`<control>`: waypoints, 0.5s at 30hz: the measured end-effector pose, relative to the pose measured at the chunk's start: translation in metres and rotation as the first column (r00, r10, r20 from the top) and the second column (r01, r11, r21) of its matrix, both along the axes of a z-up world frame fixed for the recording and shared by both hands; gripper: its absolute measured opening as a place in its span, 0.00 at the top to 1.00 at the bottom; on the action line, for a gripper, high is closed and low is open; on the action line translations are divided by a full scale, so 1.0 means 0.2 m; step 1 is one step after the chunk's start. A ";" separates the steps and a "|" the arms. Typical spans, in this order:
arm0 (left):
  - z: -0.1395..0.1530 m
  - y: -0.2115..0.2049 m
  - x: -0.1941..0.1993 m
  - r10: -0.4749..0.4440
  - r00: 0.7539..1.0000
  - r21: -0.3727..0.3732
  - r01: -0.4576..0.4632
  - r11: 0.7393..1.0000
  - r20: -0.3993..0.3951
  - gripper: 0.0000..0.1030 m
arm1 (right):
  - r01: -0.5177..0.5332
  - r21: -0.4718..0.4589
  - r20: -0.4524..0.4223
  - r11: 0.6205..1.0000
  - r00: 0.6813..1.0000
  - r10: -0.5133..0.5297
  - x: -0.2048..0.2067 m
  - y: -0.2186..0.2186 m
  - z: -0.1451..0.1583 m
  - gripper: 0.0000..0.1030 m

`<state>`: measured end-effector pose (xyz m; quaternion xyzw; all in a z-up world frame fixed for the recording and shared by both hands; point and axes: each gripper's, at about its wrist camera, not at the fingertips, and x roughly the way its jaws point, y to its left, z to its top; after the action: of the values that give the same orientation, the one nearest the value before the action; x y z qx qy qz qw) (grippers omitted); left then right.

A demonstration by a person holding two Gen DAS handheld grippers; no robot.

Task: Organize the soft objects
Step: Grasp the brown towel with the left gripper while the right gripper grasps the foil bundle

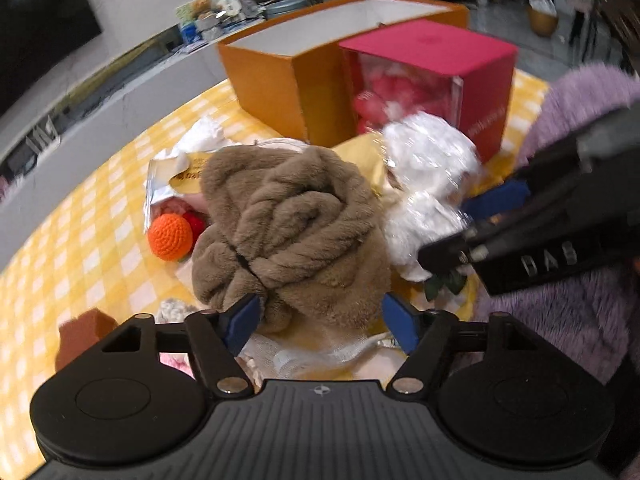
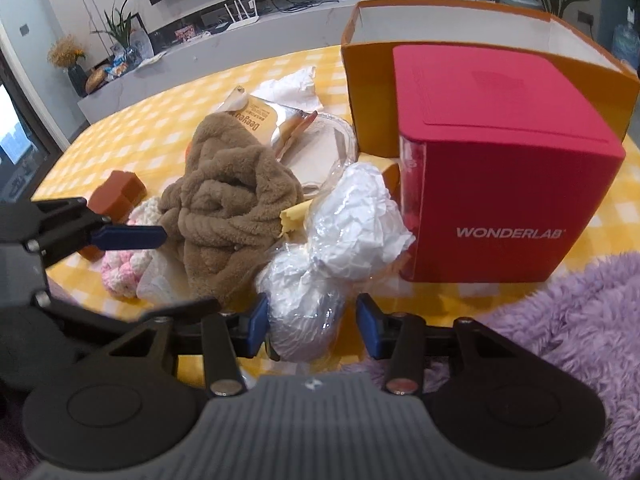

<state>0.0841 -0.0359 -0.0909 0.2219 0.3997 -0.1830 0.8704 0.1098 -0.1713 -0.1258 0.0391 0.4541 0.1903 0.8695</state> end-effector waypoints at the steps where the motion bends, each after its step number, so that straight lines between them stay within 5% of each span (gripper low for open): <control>1: -0.01 -0.02 -0.01 -0.015 1.000 0.025 0.015 1.000 0.007 0.17 | 0.002 0.007 -0.005 1.000 1.000 -0.002 0.00 0.00 0.00 0.55; 5: -0.08 -0.13 -0.02 -0.040 0.998 0.186 0.029 0.982 0.056 0.17 | -0.002 -0.004 -0.004 1.000 1.000 0.002 0.00 0.01 -0.01 0.54; 10: -0.14 -0.21 -0.01 -0.084 0.991 0.298 0.050 0.953 0.102 0.18 | -0.002 -0.006 -0.002 1.000 1.000 0.002 -0.01 0.00 -0.01 0.54; 15: -0.15 -0.20 0.01 -0.065 0.991 0.312 0.025 0.950 0.118 0.45 | -0.005 -0.010 0.005 1.000 1.000 0.005 -0.02 0.01 0.00 0.53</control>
<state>0.0857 -0.0767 -0.1211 0.3758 0.3621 -0.1234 0.8441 0.1060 -0.1694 -0.1267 0.0331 0.4530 0.1905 0.8703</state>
